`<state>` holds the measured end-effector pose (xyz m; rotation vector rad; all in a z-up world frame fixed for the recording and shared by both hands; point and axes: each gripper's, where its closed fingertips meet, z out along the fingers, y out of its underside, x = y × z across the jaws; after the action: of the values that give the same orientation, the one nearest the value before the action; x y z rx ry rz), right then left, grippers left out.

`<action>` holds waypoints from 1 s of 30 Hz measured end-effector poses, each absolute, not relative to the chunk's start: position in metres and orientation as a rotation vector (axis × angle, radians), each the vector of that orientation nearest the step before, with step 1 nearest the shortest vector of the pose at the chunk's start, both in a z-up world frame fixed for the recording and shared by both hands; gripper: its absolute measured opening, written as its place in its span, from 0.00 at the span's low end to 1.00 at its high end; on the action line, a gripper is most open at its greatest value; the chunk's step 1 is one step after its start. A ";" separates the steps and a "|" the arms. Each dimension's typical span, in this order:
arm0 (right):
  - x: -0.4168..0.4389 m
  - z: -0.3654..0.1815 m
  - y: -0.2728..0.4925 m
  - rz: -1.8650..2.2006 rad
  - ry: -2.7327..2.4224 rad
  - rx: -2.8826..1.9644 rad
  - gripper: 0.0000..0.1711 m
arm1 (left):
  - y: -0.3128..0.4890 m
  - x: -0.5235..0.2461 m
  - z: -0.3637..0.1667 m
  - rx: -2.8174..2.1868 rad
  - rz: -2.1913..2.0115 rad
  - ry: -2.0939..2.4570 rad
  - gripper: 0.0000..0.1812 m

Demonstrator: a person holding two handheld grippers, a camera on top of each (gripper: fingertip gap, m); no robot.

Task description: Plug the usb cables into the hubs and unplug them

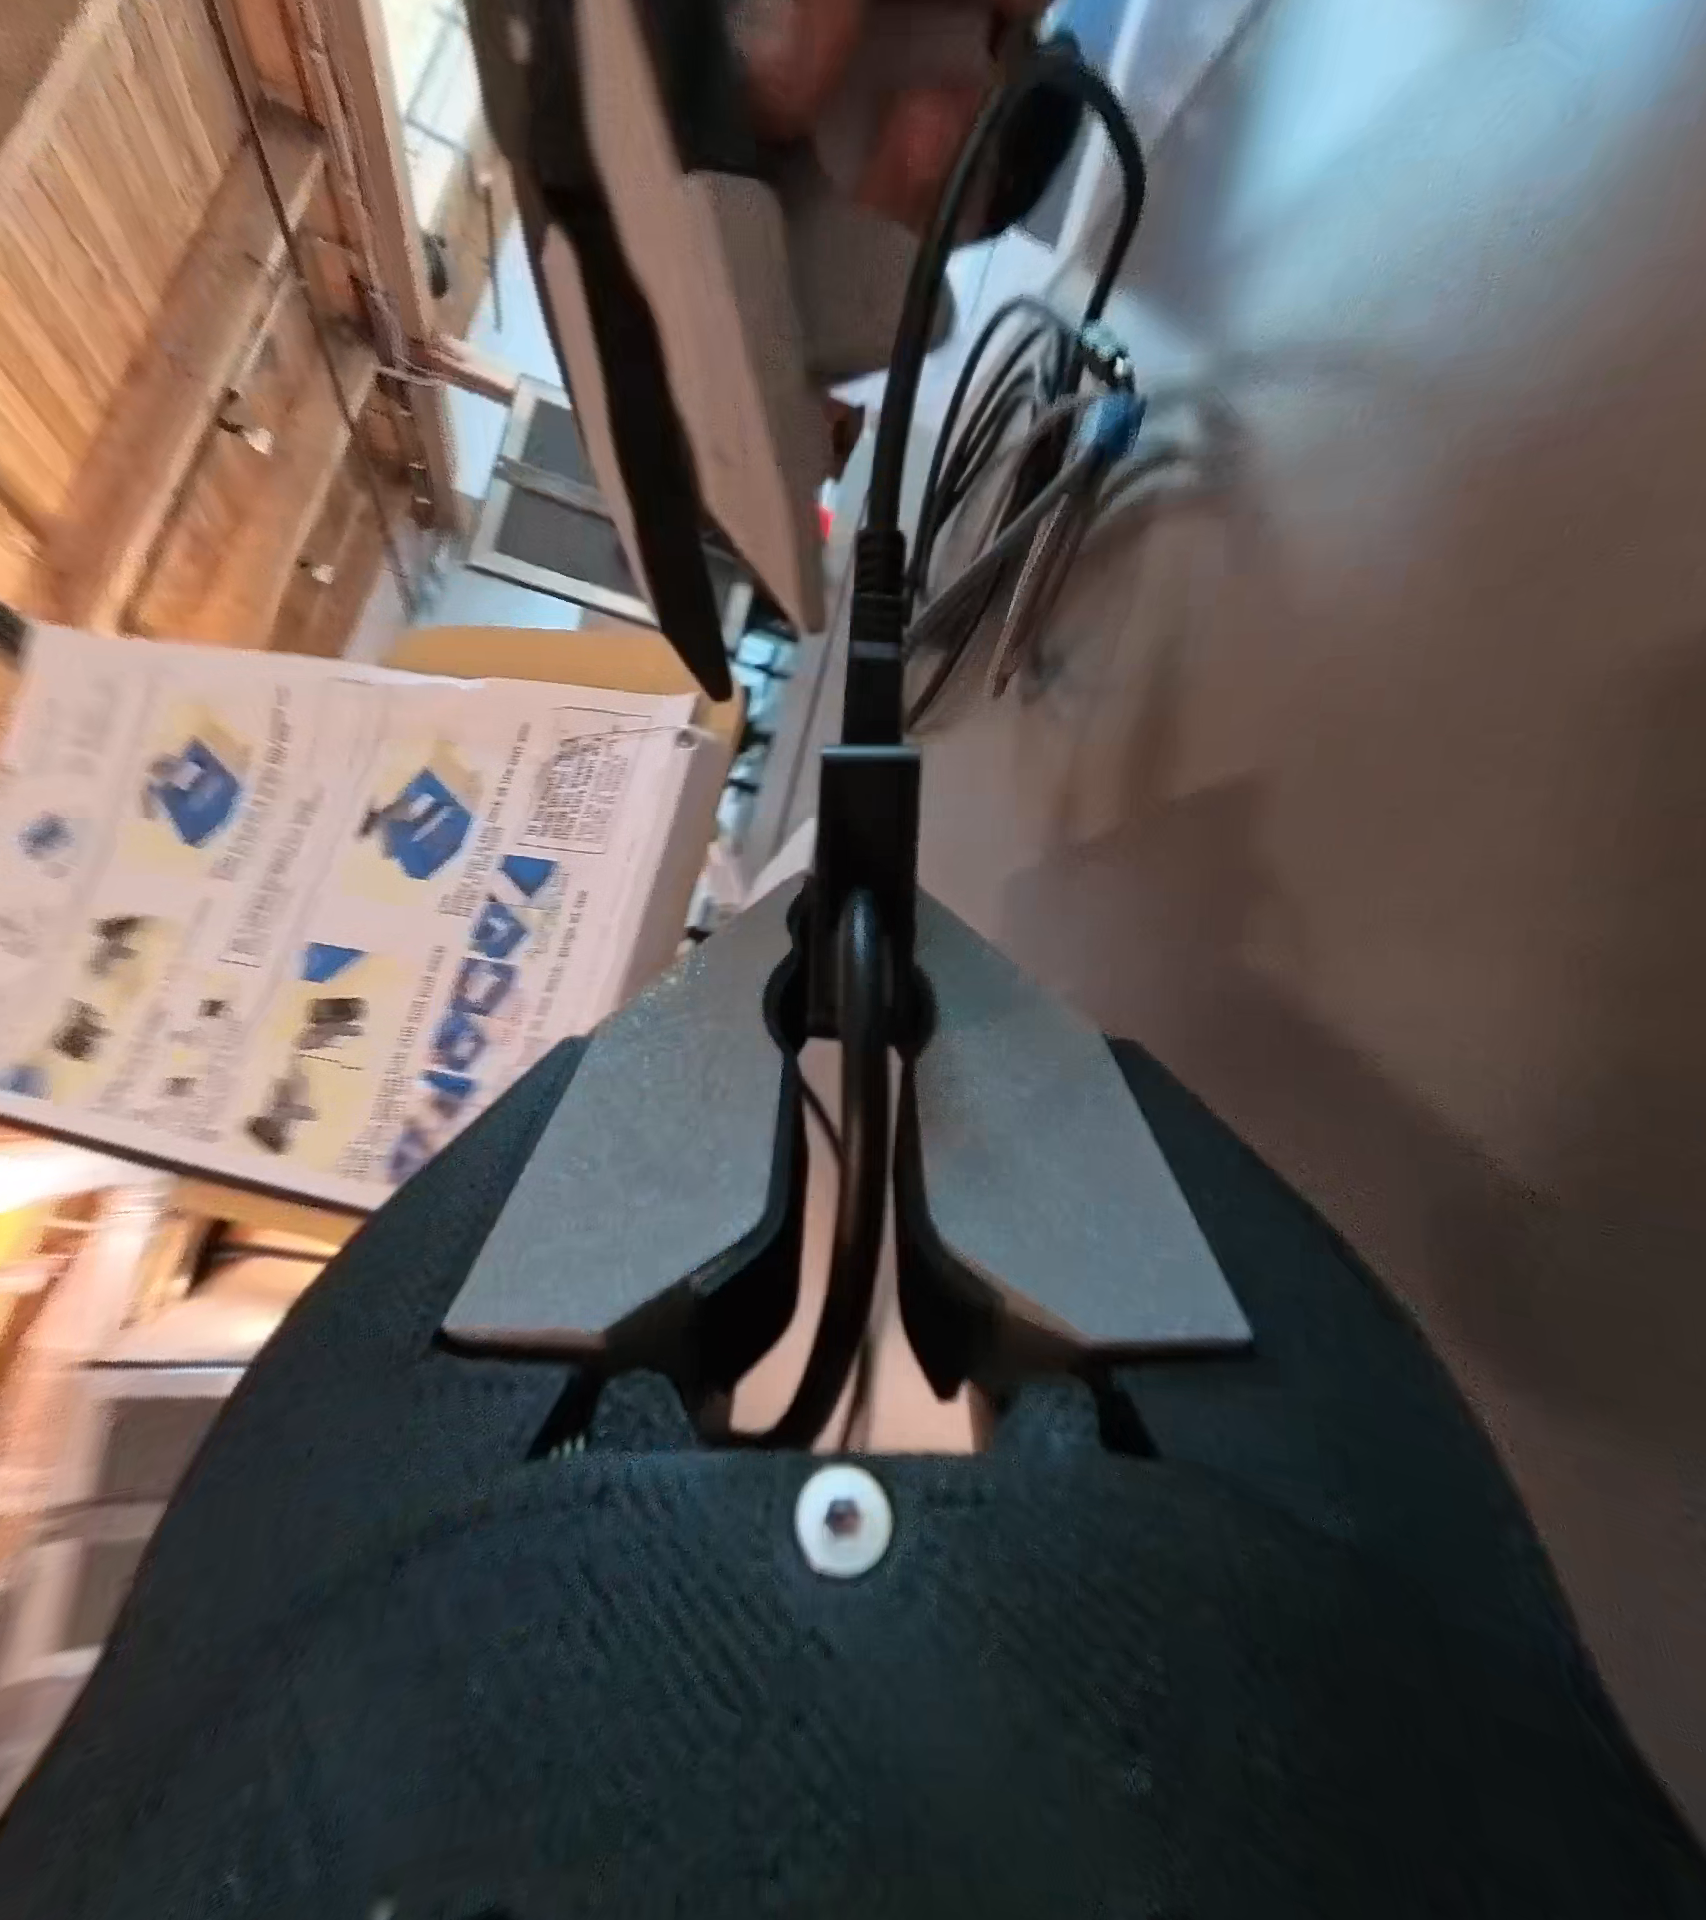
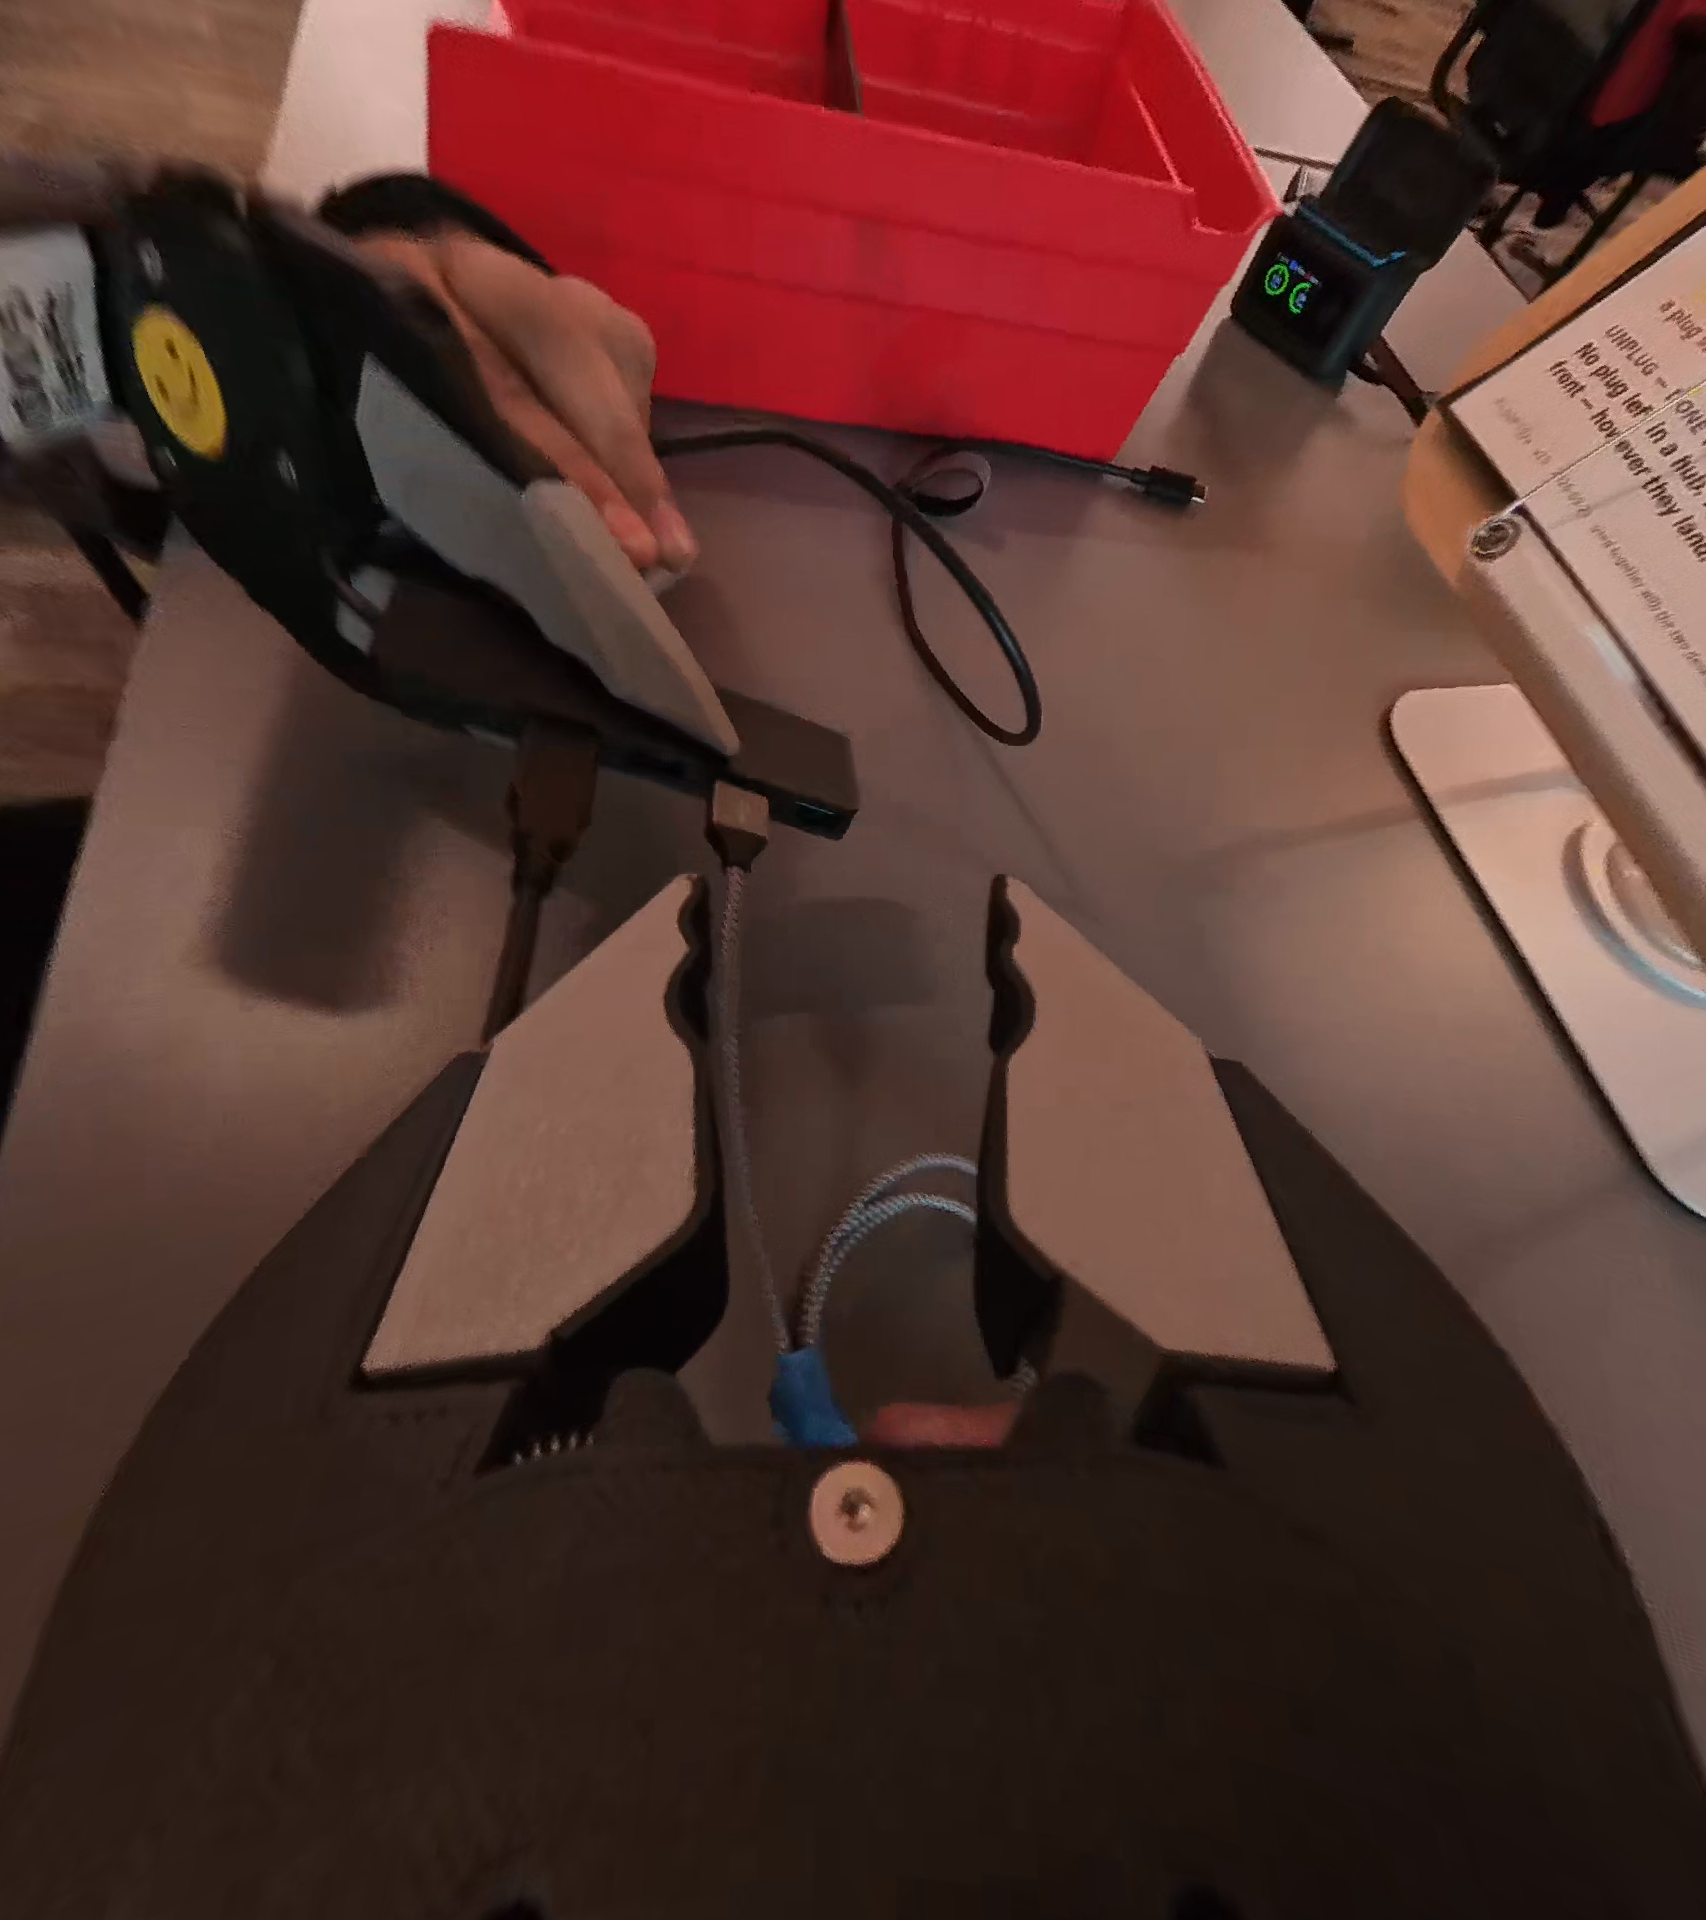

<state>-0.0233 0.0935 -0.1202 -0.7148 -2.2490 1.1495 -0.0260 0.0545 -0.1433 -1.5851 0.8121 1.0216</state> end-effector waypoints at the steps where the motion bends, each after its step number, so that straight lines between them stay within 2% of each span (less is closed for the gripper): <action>1: -0.026 -0.119 0.097 1.105 -2.221 -0.708 0.30 | 0.053 -0.026 -0.141 -1.600 0.934 0.768 0.05; 5: -0.031 -0.060 0.120 1.180 -1.875 -0.714 0.29 | 0.044 -0.035 -0.124 -1.586 0.692 0.574 0.05; 9: 0.010 0.006 0.124 1.512 -1.647 -0.659 0.19 | 0.043 -0.038 -0.124 -1.609 0.603 0.529 0.05; 10: 0.019 0.002 0.112 1.507 -1.752 -0.644 0.13 | 0.044 -0.038 -0.126 -1.614 0.604 0.534 0.05; 11: 0.026 -0.011 0.098 1.459 -1.886 -0.637 0.13 | 0.045 -0.036 -0.128 -1.621 0.592 0.541 0.05; 13: 0.032 -0.042 0.069 1.304 -2.098 -0.623 0.24 | 0.047 -0.031 -0.129 -1.625 0.576 0.549 0.05; 15: 0.028 -0.071 0.046 1.091 -2.190 -0.576 0.30 | 0.048 -0.025 -0.130 -1.632 0.536 0.555 0.05; 21: -0.007 -0.133 0.037 0.463 -2.236 -0.390 0.32 | 0.040 0.000 -0.123 -1.599 0.315 0.569 0.05; 23: -0.010 -0.130 0.031 0.496 -2.230 -0.370 0.23 | 0.035 0.007 -0.118 -1.585 0.192 0.559 0.05; 27: 0.001 -0.129 0.018 0.712 -2.335 -0.385 0.13 | 0.030 0.018 -0.109 -1.542 0.047 0.549 0.05; 30: 0.010 -0.135 0.013 0.842 -2.403 -0.423 0.14 | 0.028 0.028 -0.111 -1.546 -0.004 0.587 0.05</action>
<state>0.0101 0.0131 -0.1352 -0.4228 -2.4032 0.8417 0.0279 0.0283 -0.1113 -1.5461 0.5867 -0.0038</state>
